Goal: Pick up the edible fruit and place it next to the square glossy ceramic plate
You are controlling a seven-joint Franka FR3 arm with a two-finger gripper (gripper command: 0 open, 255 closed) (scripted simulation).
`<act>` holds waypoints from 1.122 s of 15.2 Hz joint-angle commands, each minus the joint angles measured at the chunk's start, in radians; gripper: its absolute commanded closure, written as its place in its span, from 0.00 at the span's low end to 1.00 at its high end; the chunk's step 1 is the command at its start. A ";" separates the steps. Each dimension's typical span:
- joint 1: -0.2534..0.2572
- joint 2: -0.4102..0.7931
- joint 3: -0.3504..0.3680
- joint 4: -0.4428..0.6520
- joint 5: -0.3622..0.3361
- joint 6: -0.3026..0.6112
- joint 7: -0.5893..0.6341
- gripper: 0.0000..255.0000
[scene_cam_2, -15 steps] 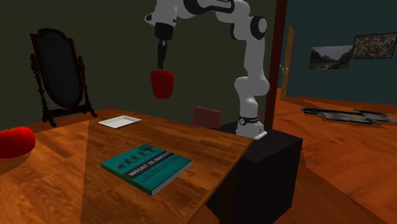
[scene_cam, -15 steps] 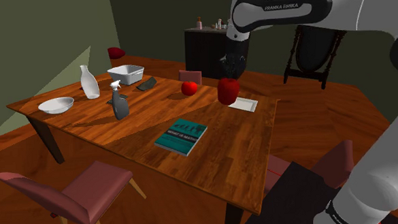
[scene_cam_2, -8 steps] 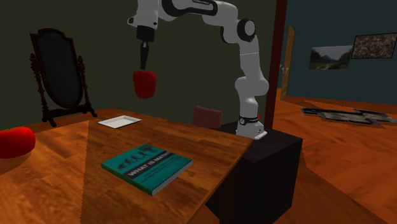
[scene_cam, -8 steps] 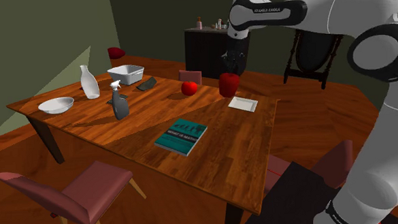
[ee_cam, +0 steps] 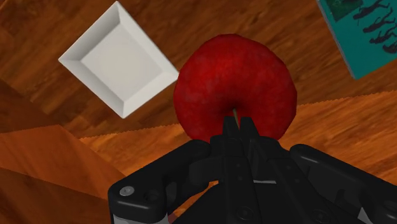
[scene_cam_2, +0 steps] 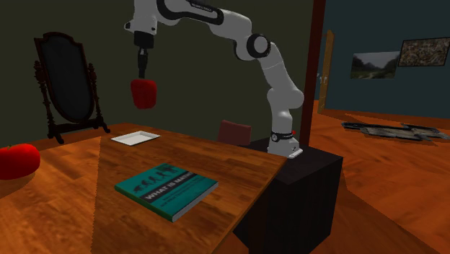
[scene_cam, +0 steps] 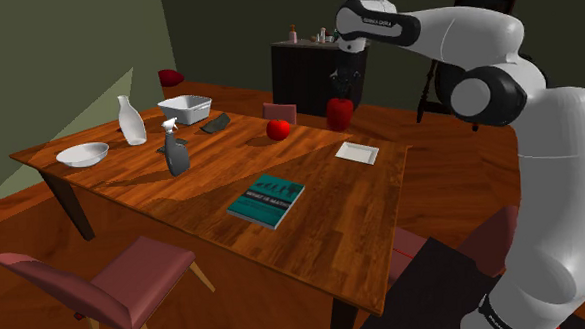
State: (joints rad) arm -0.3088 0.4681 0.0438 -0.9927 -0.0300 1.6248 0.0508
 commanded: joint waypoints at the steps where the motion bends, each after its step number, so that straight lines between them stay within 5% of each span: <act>1: -0.013 0.170 -0.007 0.285 0.001 -0.114 -0.027 1.00; 2: -0.015 0.222 -0.008 0.375 0.001 -0.152 -0.032 1.00; 7: -0.021 0.109 -0.006 0.110 0.003 0.000 -0.030 1.00; 17: -0.026 0.037 -0.005 -0.144 0.005 0.182 -0.028 1.00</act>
State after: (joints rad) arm -0.3339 0.5081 0.0387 -1.1204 -0.0250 1.7922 0.0240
